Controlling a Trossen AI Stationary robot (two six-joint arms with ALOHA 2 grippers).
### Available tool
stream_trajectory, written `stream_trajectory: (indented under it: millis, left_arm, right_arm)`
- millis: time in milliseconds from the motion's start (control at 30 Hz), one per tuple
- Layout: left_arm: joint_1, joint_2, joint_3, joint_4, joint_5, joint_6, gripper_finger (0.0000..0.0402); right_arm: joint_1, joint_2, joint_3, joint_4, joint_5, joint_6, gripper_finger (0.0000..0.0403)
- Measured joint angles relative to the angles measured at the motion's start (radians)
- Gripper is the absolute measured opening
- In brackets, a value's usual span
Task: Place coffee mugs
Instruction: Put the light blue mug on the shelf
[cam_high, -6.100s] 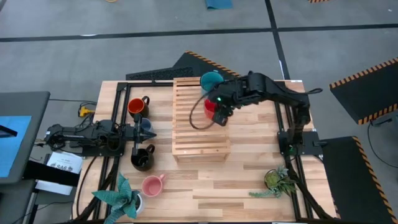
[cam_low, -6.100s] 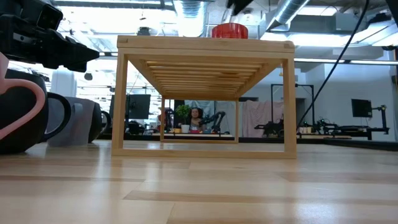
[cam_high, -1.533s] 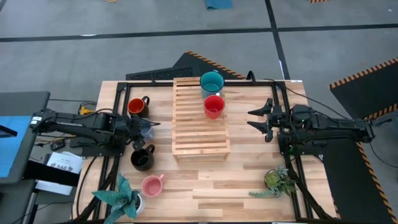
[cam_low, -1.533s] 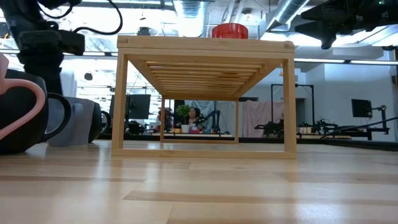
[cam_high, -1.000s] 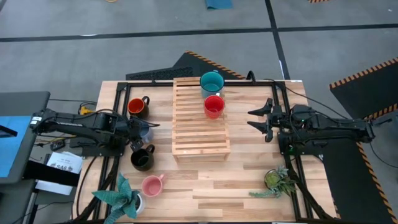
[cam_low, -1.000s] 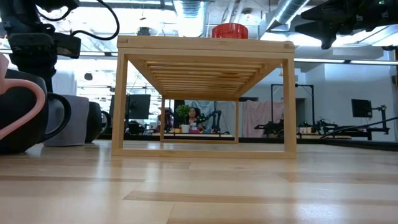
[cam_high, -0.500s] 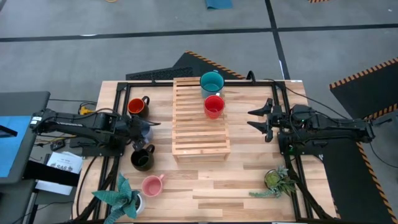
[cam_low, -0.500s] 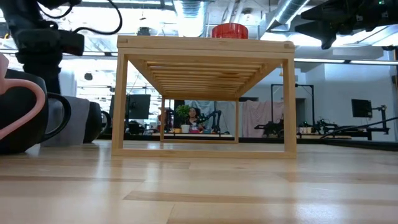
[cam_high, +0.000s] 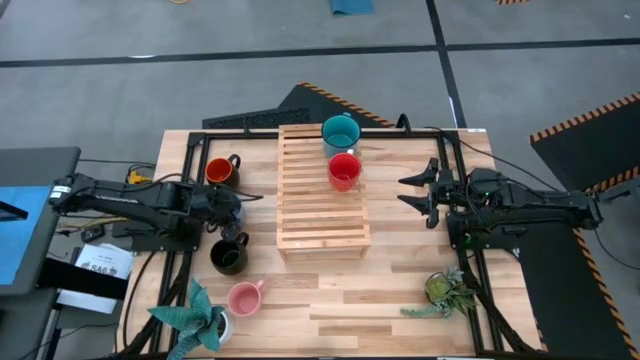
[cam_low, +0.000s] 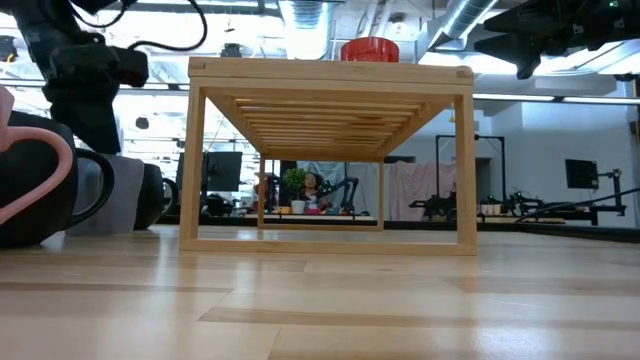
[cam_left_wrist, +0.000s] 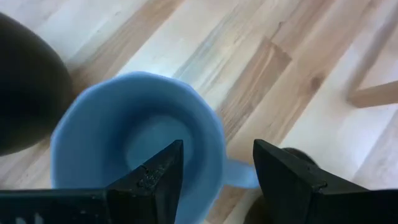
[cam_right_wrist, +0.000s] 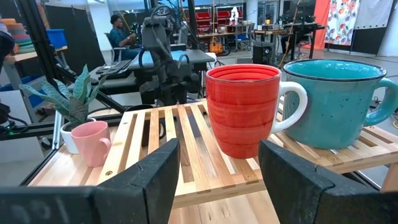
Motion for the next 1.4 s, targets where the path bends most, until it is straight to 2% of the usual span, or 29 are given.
stream_trajectory:
  millis: [233,467,600,767,867,1067,1267,1400]
  left_arm:
    - [0.0,0.126,0.01,0.056,0.001,0.019,0.0178]
    - [0.0,0.164,0.024,0.05,-0.004,0.019,0.017]
    - [0.0,0.163,0.024,0.049,-0.005,0.02,0.0124]
    - [0.0,0.161,0.029,0.043,0.002,0.08,0.0022]
    - [0.0,0.162,0.059,0.035,0.01,0.11,0.001]
    - [-0.006,0.162,0.235,-0.07,-0.01,0.16,0.0003]
    - [-0.017,0.173,0.467,-0.146,-0.135,0.255,0.0002]
    - [0.045,0.243,0.632,-0.13,-0.202,0.401,0.0002]
  right_arm:
    - [0.0,0.0,0.0,0.0,0.0,0.0,0.0244]
    - [0.0,0.0,0.0,-0.005,0.0,0.0,0.0244]
    - [0.0,0.0,0.0,-0.005,0.0,0.0,0.0244]
    - [0.0,0.0,0.0,-0.005,0.0,0.0,0.0244]
    - [0.0,0.0,0.0,-0.005,0.0,0.0,0.0244]
    - [0.0,0.0,0.0,-0.005,0.0,0.0,0.0244]
    - [0.0,0.0,0.0,-0.005,0.0,0.0,0.0244]
    - [0.0,0.0,0.0,-0.005,0.0,0.0,0.0244]
